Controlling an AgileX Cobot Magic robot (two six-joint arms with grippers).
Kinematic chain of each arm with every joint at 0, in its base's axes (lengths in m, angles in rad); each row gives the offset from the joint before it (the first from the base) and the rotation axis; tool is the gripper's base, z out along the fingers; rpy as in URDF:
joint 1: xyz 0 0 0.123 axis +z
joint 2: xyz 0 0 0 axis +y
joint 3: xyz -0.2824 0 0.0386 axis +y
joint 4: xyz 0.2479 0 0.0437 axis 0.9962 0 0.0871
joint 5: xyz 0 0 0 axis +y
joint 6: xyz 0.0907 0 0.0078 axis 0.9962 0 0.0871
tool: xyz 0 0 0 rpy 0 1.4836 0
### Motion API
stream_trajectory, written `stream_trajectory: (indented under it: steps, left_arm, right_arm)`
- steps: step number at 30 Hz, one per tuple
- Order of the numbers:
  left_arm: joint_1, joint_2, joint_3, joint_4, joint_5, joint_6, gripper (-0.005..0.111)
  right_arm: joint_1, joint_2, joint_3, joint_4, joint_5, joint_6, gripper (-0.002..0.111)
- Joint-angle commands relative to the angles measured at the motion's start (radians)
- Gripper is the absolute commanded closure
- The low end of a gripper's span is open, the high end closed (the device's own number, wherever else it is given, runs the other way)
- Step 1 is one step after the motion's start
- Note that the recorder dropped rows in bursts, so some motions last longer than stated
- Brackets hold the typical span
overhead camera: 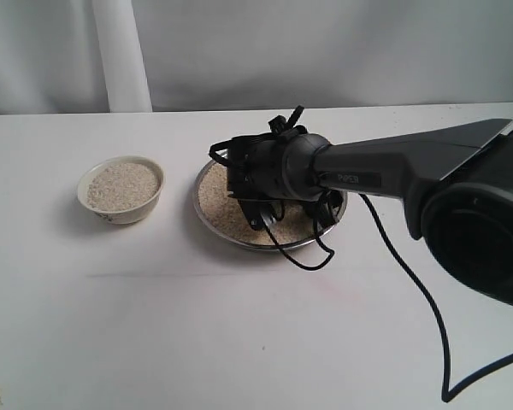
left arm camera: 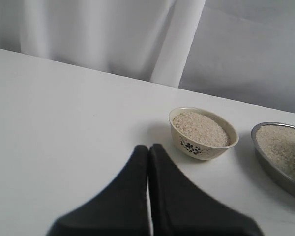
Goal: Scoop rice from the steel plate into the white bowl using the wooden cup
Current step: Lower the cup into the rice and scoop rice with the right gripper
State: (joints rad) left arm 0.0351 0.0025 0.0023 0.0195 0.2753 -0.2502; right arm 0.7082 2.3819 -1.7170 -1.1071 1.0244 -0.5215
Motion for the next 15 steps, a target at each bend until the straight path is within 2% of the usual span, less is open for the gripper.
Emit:
stream_trajectory:
  steps: [1, 15]
  left_arm:
    - [-0.005, -0.003, -0.002, -0.002, -0.009, -0.003, 0.107]
    - [-0.005, -0.003, -0.002, -0.002, -0.009, -0.003, 0.107]
  right_arm:
    - [0.002, 0.018, -0.006, 0.004, -0.057, 0.053, 0.108]
    - [-0.001, 0.018, -0.006, 0.293, -0.301, 0.084, 0.108]
